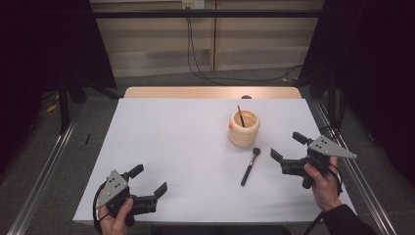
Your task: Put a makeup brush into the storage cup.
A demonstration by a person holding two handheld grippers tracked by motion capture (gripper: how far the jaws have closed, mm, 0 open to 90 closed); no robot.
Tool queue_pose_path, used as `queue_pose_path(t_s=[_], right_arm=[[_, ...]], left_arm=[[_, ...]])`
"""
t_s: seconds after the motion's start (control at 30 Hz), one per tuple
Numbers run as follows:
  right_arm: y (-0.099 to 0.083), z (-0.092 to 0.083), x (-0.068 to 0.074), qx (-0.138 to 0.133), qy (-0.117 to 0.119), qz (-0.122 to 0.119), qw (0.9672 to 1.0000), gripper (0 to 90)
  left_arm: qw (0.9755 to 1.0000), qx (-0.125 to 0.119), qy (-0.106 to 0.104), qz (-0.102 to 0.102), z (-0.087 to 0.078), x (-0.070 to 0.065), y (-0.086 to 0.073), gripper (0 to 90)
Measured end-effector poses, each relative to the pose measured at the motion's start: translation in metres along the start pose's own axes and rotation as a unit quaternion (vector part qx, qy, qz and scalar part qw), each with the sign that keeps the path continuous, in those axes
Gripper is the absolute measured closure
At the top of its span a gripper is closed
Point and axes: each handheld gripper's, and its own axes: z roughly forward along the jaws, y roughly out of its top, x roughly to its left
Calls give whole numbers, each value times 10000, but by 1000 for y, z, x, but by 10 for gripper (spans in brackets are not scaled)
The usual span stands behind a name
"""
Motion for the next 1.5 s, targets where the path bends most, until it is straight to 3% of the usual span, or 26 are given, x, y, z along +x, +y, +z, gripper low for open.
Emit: queue_pose_path(t_s=[0.17, 0.77, 0.83, 0.93, 1.3, 1.43, 1.5], right_arm=[[-10, -16, 2, 25, -62, 95, 9999, 11], [-33, -65, 3, 78, -236, 337, 9991, 13], [-34, -66, 3, 28, -289, 469, 9985, 13], [-35, -65, 1, 61, -316, 360, 9988, 13], [-36, -61, 2, 129, -205, 344, 9991, 12], [-36, -62, 3, 168, -191, 357, 9990, 10], [-35, -62, 2, 170, -199, 353, 9990, 11]], left_arm=[[9999, 34, 132, -4, 0, 2, -1, 15], [9999, 16, 104, 103, -4, 1, 0, 13], [9999, 20, 74, 101, -4, 0, 0, 13], [9999, 25, 88, 100, -4, 0, 0, 13], [9999, 41, 83, 79, -3, 3, 0, 13], [9999, 45, -33, 93, -1, 4, 0, 13], [10000, 3, -75, -52, -1, 5, -1, 12]])
